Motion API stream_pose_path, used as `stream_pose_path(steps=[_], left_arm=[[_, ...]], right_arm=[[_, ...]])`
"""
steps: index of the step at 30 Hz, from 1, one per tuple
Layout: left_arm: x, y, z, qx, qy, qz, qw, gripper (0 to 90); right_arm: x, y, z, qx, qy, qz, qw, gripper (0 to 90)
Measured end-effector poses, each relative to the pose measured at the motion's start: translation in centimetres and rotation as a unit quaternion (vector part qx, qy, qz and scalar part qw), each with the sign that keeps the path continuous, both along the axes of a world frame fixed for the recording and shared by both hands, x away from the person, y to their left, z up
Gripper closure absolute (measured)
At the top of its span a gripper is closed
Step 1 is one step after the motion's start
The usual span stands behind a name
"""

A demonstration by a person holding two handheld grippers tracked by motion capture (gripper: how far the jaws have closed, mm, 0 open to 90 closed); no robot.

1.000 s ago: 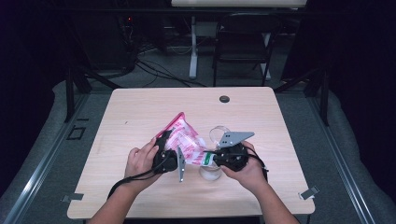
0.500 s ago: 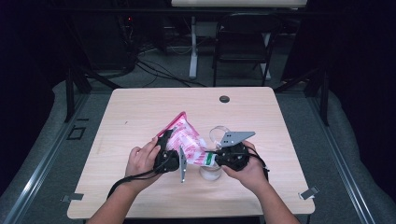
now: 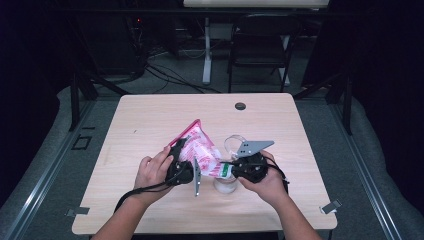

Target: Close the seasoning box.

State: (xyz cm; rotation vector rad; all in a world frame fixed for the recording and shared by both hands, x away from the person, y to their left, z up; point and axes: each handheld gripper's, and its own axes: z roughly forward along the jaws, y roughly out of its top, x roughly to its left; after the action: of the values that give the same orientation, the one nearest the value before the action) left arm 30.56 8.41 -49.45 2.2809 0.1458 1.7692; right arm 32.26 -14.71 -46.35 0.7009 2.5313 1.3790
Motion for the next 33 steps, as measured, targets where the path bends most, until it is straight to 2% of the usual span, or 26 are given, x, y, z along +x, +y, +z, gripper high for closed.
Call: stream_pose_path(steps=[15, 33], left_arm=[[-0.05, -0.44, -0.03, 0.013, -0.010, -0.009, 0.9998, 61.2], [-0.06, -1.00, -0.20, 0.023, -0.013, -0.014, 0.9996, 61.7]], right_arm=[[0.06, -0.36, -0.29, -0.004, 0.003, -0.003, 1.0000, 90.0], [0.24, -0.83, -0.91, -0.009, 0.012, -0.014, 0.9998, 90.0]])
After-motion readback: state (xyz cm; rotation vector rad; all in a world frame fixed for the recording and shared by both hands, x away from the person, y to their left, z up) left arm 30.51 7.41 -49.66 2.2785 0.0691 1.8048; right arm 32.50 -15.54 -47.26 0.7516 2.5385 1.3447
